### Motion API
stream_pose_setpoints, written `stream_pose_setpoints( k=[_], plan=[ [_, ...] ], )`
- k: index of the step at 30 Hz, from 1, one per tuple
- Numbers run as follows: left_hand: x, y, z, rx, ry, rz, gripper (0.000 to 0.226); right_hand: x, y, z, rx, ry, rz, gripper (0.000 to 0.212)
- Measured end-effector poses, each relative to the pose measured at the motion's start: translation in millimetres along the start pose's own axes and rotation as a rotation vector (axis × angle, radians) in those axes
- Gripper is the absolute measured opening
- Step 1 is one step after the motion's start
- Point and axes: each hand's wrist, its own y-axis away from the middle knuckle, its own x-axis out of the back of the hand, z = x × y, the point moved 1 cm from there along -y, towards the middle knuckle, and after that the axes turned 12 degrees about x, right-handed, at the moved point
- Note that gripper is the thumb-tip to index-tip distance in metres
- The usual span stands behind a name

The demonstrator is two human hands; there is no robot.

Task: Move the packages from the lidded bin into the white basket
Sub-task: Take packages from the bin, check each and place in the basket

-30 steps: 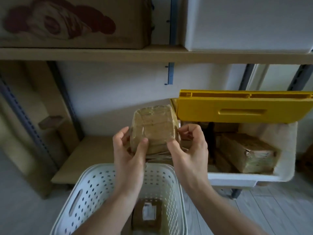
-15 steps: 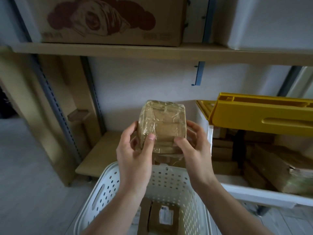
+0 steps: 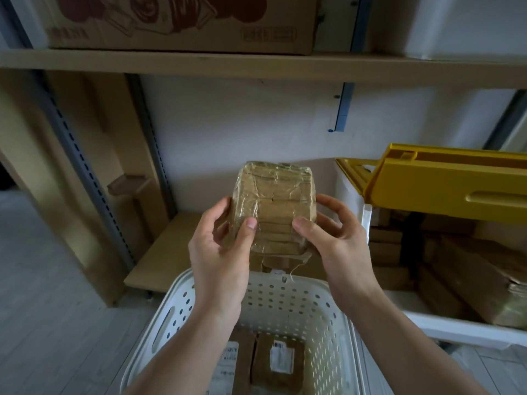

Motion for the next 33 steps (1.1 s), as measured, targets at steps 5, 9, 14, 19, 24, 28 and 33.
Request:
stream_pose_setpoints(
  k=[5, 9, 14, 19, 24, 28, 33],
  plan=[
    [1, -6, -7, -0.062, -0.108, 0.011, 0.051, 4, -3, -2, -0.032, -0.071, -0.026, 0.061],
    [2, -6, -5, -0.126, -0.199, 0.007, 0.047, 6, -6, -3, -0.008, -0.078, -0.027, 0.072],
    [7, -6, -6, -0.084, -0.202, -0.007, 0.049, -1, -5, -8, 0.030, -0.088, -0.071, 0.070],
    [8, -2, 2, 0.042, -0.020, -0.078, 0.061, -7, -4, -6, 0.062, -0.079, -0.054, 0.056],
    [6, -3, 1, 0.068, 0.038, -0.219, 0.100, -11, -4, -7, 0.102, -0.093, -0.058, 0.044],
    [3, -3, -2, 0.074, 0.044, -0.278, 0.083, -11, -3, -9, 0.091, -0.071, -0.080, 0.026],
    [0, -1, -3, 0.233, 0.218, -0.344, 0.059, -13, 1, -6, 0.007, -0.064, -0.195, 0.030]
  ],
)
